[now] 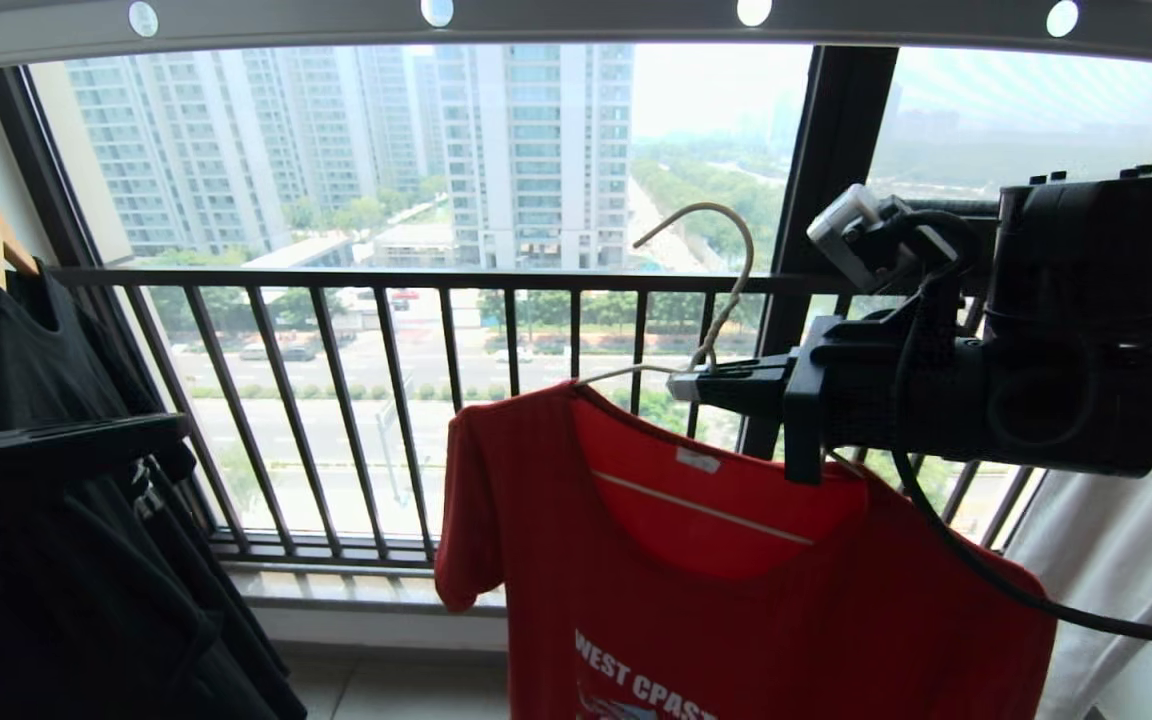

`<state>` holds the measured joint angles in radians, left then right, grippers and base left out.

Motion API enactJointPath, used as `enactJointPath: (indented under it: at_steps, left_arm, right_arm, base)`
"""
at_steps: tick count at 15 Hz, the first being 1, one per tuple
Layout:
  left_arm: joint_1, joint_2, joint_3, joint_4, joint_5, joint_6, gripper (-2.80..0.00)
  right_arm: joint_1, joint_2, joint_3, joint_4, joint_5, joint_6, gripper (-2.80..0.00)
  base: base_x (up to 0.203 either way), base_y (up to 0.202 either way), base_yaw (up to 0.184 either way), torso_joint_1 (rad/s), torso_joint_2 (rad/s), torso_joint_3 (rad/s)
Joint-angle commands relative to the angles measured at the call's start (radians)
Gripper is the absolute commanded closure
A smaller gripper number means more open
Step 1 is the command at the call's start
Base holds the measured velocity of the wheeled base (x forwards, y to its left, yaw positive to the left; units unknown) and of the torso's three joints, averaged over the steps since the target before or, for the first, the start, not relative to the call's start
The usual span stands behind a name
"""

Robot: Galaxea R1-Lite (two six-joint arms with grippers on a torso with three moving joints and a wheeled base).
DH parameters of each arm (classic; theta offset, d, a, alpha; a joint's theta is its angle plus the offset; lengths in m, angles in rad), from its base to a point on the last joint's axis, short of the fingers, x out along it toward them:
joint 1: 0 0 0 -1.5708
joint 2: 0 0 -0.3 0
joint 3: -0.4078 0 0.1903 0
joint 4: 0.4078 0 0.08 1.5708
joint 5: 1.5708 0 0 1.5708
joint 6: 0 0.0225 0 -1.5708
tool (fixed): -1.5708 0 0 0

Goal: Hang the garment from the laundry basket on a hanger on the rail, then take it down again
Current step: Take the clothes off the clothes rack

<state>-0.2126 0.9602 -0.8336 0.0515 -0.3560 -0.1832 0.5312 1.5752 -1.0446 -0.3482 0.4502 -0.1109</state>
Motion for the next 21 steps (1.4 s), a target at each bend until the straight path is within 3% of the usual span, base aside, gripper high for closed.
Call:
enactJointPath:
  at_steps: [1,5,10,11,13,18,20,21]
  left_arm:
    - [-0.134,0.276,-0.095,-0.013,-0.01,-0.028,0.0]
    - [-0.267,0.493,-0.165,-0.099,-0.014,-0.082,0.0]
    - [-0.296,0.664,-0.222,-0.173,0.017,-0.092,0.0]
    - [-0.297,0.679,-0.231,-0.174,0.06,-0.094,-2.8]
    - [-0.323,0.675,-0.238,-0.175,0.149,-0.094,-2.8]
    - [-0.483,0.658,-0.281,-0.175,0.446,-0.156,-2.8]
    - [-0.539,0.659,-0.292,-0.176,0.606,-0.161,-2.8]
    - [-0.559,0.66,-0.296,-0.176,0.642,-0.162,-2.8]
  right_arm:
    - [-0.023,0.036,-0.006,-0.05,0.0,0.027,0.0]
    - [-0.049,0.034,-0.02,-0.077,-0.01,0.066,0.0]
    - [-0.053,0.032,-0.025,-0.077,-0.01,0.068,0.0]
    - [-0.053,0.034,-0.025,-0.077,-0.01,0.068,0.0]
    - [-0.053,0.034,-0.025,-0.077,-0.01,0.068,0.0]
    - [-0.049,0.035,-0.025,-0.077,-0.008,0.07,0.0]
    - [-0.04,0.037,-0.026,-0.077,-0.01,0.083,0.0]
    - [-0.033,0.038,-0.026,-0.077,-0.009,0.096,0.0]
  base:
    - [0.0,0.0,0.0,0.0,0.0,0.0]
    - [0.0,0.0,0.0,0.0,0.0,0.0]
    - [0.0,0.0,0.0,0.0,0.0,0.0]
    - [0.0,0.0,0.0,0.0,0.0,0.0]
    - [0.0,0.0,0.0,0.0,0.0,0.0]
    - [0.0,0.0,0.0,0.0,0.0,0.0]
    - [0.0,0.0,0.0,0.0,0.0,0.0]
    - [0.0,0.0,0.0,0.0,0.0,0.0]
